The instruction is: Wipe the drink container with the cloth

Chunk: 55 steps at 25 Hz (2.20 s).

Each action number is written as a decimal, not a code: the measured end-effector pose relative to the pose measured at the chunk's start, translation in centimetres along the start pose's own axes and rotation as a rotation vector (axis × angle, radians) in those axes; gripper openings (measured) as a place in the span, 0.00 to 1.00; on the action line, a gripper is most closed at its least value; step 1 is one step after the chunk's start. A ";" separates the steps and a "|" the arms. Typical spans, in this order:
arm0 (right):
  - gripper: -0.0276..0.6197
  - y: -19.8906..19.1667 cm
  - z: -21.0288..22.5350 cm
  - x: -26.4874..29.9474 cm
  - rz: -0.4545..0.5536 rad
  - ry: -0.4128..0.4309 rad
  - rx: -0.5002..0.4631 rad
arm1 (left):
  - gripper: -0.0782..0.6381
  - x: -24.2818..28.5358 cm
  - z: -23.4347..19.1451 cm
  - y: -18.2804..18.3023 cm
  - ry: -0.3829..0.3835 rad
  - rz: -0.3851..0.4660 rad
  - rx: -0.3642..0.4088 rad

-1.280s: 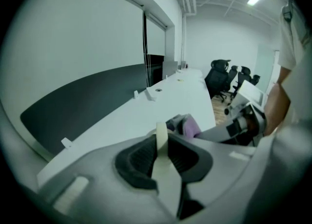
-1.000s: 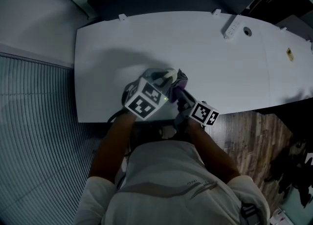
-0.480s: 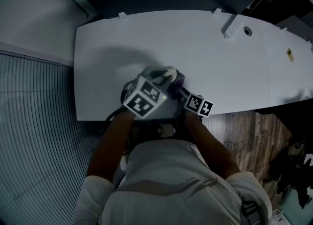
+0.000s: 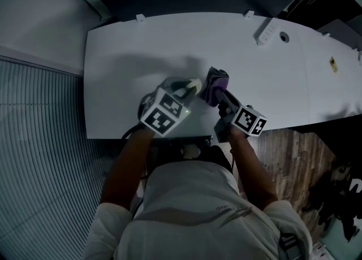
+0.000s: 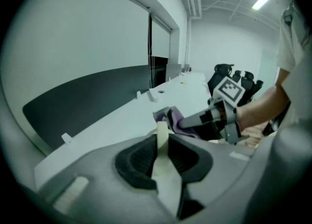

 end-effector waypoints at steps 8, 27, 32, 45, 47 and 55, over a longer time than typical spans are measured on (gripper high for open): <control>0.19 2.6 -3.2 1.7 -0.255 0.209 -0.120 | 0.20 -0.1 0.1 0.0 0.006 -0.006 0.000; 0.18 -5.5 4.1 7.1 -0.652 -0.055 -0.507 | 0.20 0.0 0.0 0.0 0.003 -0.008 -0.023; 0.18 -3.0 3.1 6.8 -0.602 -0.012 -0.488 | 0.20 0.0 0.0 -0.1 0.003 -0.006 -0.021; 0.18 7.0 -10.9 11.0 -0.353 0.528 -0.277 | 0.20 -0.1 0.0 0.0 0.013 0.005 -0.025; 0.18 5.5 -11.0 12.2 -0.484 0.568 -0.308 | 0.20 -0.1 -0.1 0.0 0.015 0.007 -0.025; 0.18 0.9 -8.7 14.7 -0.826 0.709 -0.097 | 0.20 -0.1 -0.1 -0.2 0.015 0.004 -0.032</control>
Point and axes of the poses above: the fingertips, and each gripper's own axes: x forward along the fingers, z to its right, y out of its top, the point moved 3 cm from there along -x, backward along the fingers, and after that the axes turned 3 degrees about y, right-handed, at the moved point
